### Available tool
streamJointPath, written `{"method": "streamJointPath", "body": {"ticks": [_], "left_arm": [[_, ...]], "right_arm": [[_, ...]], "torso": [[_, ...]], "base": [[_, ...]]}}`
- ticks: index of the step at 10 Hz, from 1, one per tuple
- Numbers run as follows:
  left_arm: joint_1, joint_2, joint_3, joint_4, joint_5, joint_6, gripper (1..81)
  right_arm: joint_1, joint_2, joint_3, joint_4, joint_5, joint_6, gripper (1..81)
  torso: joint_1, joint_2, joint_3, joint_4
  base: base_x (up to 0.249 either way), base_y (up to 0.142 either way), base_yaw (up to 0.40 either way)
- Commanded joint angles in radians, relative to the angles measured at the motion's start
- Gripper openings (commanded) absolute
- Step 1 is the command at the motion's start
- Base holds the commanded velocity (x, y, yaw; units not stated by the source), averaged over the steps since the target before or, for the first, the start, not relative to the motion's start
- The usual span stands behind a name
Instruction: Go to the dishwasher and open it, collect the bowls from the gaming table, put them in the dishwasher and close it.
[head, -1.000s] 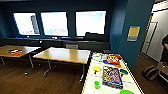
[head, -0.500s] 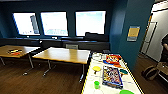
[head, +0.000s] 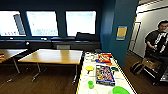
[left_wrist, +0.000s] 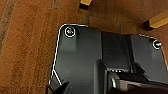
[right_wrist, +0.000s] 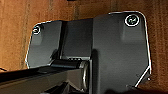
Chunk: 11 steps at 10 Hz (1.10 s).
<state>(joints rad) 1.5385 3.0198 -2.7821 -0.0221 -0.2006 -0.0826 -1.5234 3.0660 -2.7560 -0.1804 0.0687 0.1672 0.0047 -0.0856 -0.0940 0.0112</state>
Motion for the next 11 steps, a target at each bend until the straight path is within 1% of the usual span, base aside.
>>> {"method": "streamJointPath", "body": {"ticks": [1, 5, 7, 8, 10, 11], "left_arm": [[-0.039, 0.001, -0.002, 0.001, 0.046, -0.002, 81.1], [-0.039, 0.007, -0.002, 0.005, 0.047, 0.0, 81.1], [-0.034, -0.022, 0.022, 0.01, 0.047, 0.001, 81.1], [-0.033, -0.063, 0.088, 0.011, 0.044, 0.003, 81.1], [-0.031, -0.18, 0.279, 0.011, 0.04, 0.003, 81.1], [-0.031, -0.24, 0.364, 0.011, 0.038, 0.004, 81.1]], "right_arm": [[0.053, 0.0, 0.001, -0.004, -0.044, -0.002, 81.1], [0.053, -0.004, 0.001, -0.001, -0.044, 0.006, 81.1], [0.047, -0.026, 0.028, 0.006, -0.037, 0.008, 81.1], [0.044, -0.063, 0.088, 0.007, -0.035, 0.008, 81.1], [0.038, -0.191, 0.289, 0.007, -0.033, 0.009, 81.1], [0.038, -0.272, 0.414, 0.009, -0.024, 0.011, 81.1]], "torso": [[0.0, 0.0, 0.0, 0.0], [0.0, 0.0, 0.0, 0.0], [0.0, 0.0, 0.0, 0.0], [0.0, 0.0, 0.0, 0.0], [0.0, 0.0, 0.0, 0.0], [0.0, 0.0, 0.0, 0.0]], "base": [[0.0, -0.1, 0.0], [0.0, 0.0, 0.0], [0.0, 0.0, 0.0], [0.0, 0.0, 0.0], [0.0, 0.0, 0.0], [0.0, 0.0, 0.0]]}}
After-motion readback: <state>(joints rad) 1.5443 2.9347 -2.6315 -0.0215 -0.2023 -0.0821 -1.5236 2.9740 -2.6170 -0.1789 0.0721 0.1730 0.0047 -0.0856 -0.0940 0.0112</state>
